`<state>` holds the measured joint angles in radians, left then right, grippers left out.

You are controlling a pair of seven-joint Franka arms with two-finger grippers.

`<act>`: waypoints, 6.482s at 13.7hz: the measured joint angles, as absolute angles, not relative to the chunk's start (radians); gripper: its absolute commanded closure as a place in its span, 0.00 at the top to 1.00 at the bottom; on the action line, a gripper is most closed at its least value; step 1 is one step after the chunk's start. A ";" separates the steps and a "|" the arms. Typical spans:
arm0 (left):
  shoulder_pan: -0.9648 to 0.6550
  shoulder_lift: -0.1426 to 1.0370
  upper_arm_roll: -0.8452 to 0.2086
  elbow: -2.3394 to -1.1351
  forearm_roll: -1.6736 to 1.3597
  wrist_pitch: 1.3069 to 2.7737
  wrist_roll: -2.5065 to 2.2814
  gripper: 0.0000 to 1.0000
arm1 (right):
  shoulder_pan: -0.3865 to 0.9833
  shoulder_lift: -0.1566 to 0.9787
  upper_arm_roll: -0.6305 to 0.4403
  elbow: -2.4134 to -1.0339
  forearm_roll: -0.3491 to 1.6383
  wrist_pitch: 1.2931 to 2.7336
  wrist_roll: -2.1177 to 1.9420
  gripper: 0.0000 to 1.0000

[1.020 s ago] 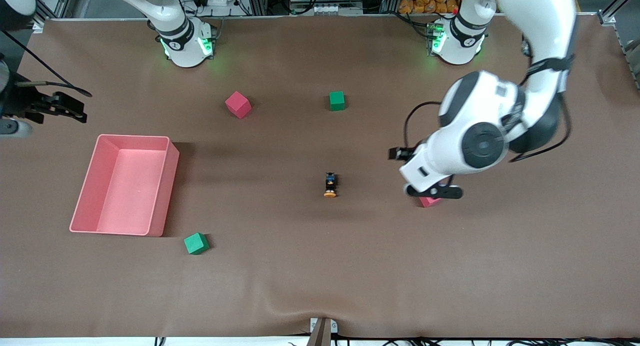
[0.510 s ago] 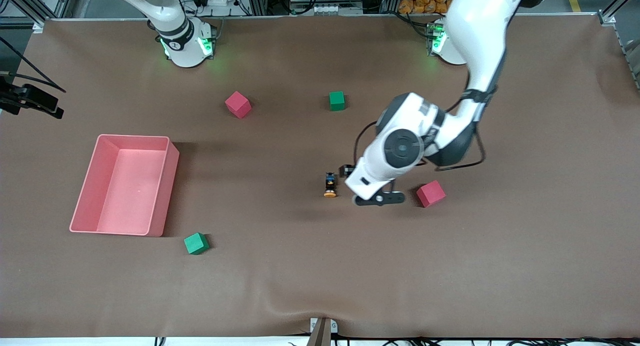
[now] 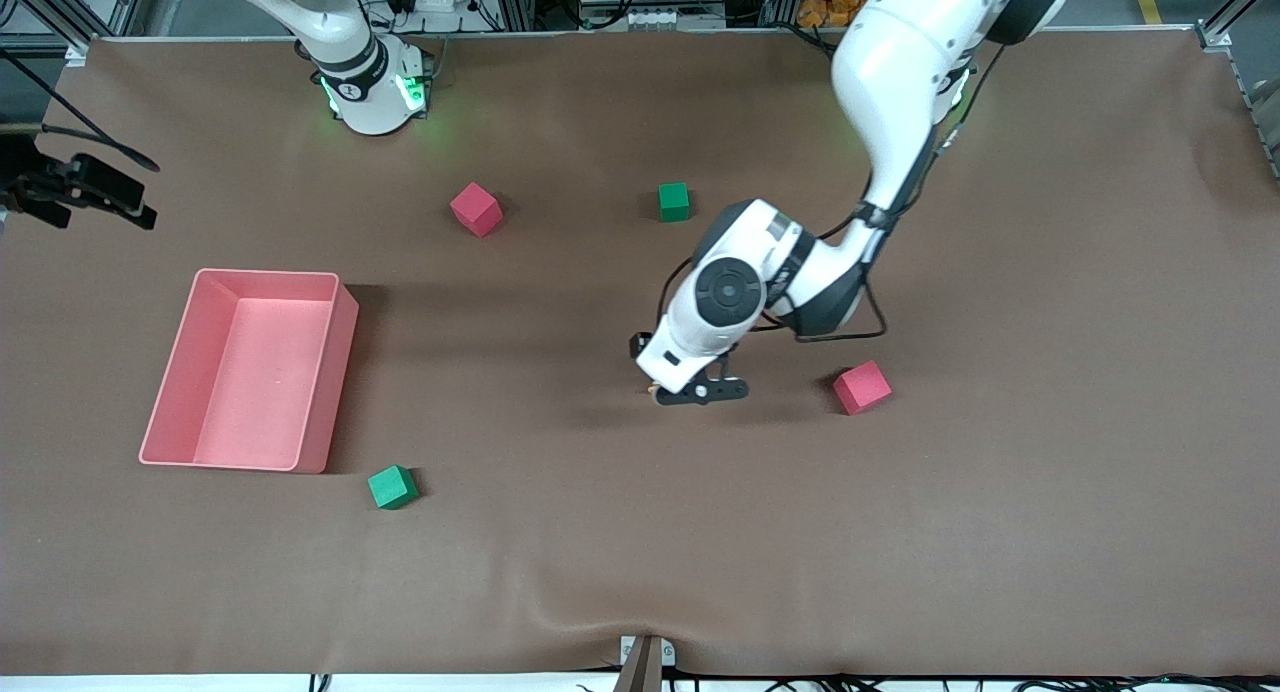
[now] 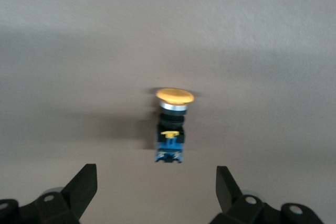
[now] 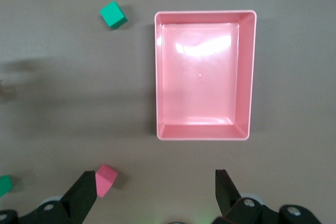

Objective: Place and upright button with both arms
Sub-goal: 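Lower the left gripper over the lying button and grasp its body, then lift the button off the table with the left gripper, then carry the button with the left gripper, turning its cap upward, then lower the button base-first onto the table with the left gripper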

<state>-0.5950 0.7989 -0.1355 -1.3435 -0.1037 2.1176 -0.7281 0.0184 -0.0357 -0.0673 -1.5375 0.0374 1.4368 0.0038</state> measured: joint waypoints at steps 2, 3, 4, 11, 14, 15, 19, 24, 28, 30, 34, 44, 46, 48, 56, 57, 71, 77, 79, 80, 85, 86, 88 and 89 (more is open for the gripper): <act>-0.615 0.827 -0.127 -1.342 -0.104 2.139 -0.730 0.98 | 0.016 -0.036 -0.074 -1.509 0.037 1.389 -0.002 1.00; -0.624 0.833 -0.116 -1.341 -0.102 2.141 -0.730 0.98 | 0.015 -0.036 -0.077 -1.502 0.036 1.371 -0.023 1.00; -0.636 0.836 -0.102 -1.340 -0.099 2.141 -0.730 0.97 | 0.014 -0.036 -0.078 -1.502 0.034 1.359 -0.050 1.00; -0.674 0.871 -0.079 -1.339 -0.089 2.174 -0.729 0.82 | 0.005 -0.029 -0.084 -1.504 0.031 1.351 -0.072 1.00; -0.679 0.876 -0.076 -1.339 -0.089 2.178 -0.727 0.58 | 0.004 -0.029 -0.084 -1.504 0.031 1.352 -0.072 1.00; -0.679 0.876 -0.074 -1.338 -0.089 2.178 -0.725 0.58 | 0.004 -0.029 -0.084 -1.504 0.032 1.352 -0.072 1.00; -0.679 0.876 -0.073 -1.338 -0.087 2.178 -0.724 0.61 | 0.000 -0.027 -0.086 -1.504 0.028 1.363 -0.064 1.00; -0.679 0.884 -0.072 -1.338 -0.086 2.196 -0.724 0.59 | -0.085 -0.020 -0.090 -1.516 0.027 1.366 -0.062 1.00; -0.679 0.889 -0.072 -1.338 -0.086 2.203 -0.723 0.33 | -0.076 -0.017 -0.079 -1.518 0.028 1.387 -0.058 1.00; -0.679 0.889 -0.071 -1.338 -0.085 2.204 -0.722 0.20 | -0.050 -0.016 -0.073 -1.520 0.028 1.393 -0.020 1.00; -0.678 0.889 -0.071 -1.337 -0.085 2.206 -0.722 0.00 | -0.033 -0.016 -0.074 -1.529 0.028 1.399 0.013 1.00; -0.711 0.889 -0.054 -1.318 0.010 2.216 -0.999 0.01 | -0.037 -0.016 -0.078 -1.541 0.028 1.413 0.014 1.00; -0.763 0.888 -0.018 -1.303 0.051 2.218 -1.132 0.04 | -0.037 -0.016 -0.078 -1.541 0.028 1.413 0.014 1.00; -0.795 0.881 0.006 -1.284 0.064 2.220 -1.263 0.03 | -0.037 -0.016 -0.078 -1.542 0.028 1.413 0.014 1.00; -1.196 0.874 0.309 -1.293 0.259 2.164 -1.750 0.00 | -0.037 -0.016 -0.078 -1.543 0.028 1.413 0.014 1.00; -1.236 0.877 0.321 -1.295 0.337 2.135 -1.782 0.00 | -0.037 -0.016 -0.078 -1.543 0.028 1.414 0.014 1.00; -1.453 1.021 0.302 -1.320 1.065 1.971 -2.297 0.00 | -0.037 -0.016 -0.077 -1.544 0.028 1.414 0.014 1.00; -1.468 1.069 0.302 -1.334 1.165 1.931 -2.428 0.00 | -0.037 -0.016 -0.077 -1.549 0.028 1.414 0.014 1.00; -1.466 1.105 0.303 -1.335 1.172 1.920 -2.458 0.00 | -0.037 -0.016 -0.077 -1.549 0.028 1.414 0.014 1.00; -1.465 1.111 0.304 -1.335 1.172 1.918 -2.460 0.00 | -0.037 -0.016 -0.077 -1.550 0.028 1.414 0.014 1.00; -1.465 1.118 0.306 -1.335 1.172 1.917 -2.460 0.00 | -0.037 -0.016 -0.077 -1.550 0.028 1.414 0.014 1.00; -1.465 1.127 0.306 -1.336 1.172 1.917 -2.460 0.00 | -0.037 -0.016 -0.077 -1.550 0.028 1.414 0.014 1.00; -1.464 1.149 0.306 -1.337 1.172 1.917 -2.460 0.00 | -0.037 -0.016 -0.077 -1.550 0.028 1.414 0.014 1.00; -1.464 1.158 0.306 -1.337 1.172 1.917 -2.461 0.00 | -0.037 -0.016 -0.077 -1.550 0.028 1.414 0.014 1.00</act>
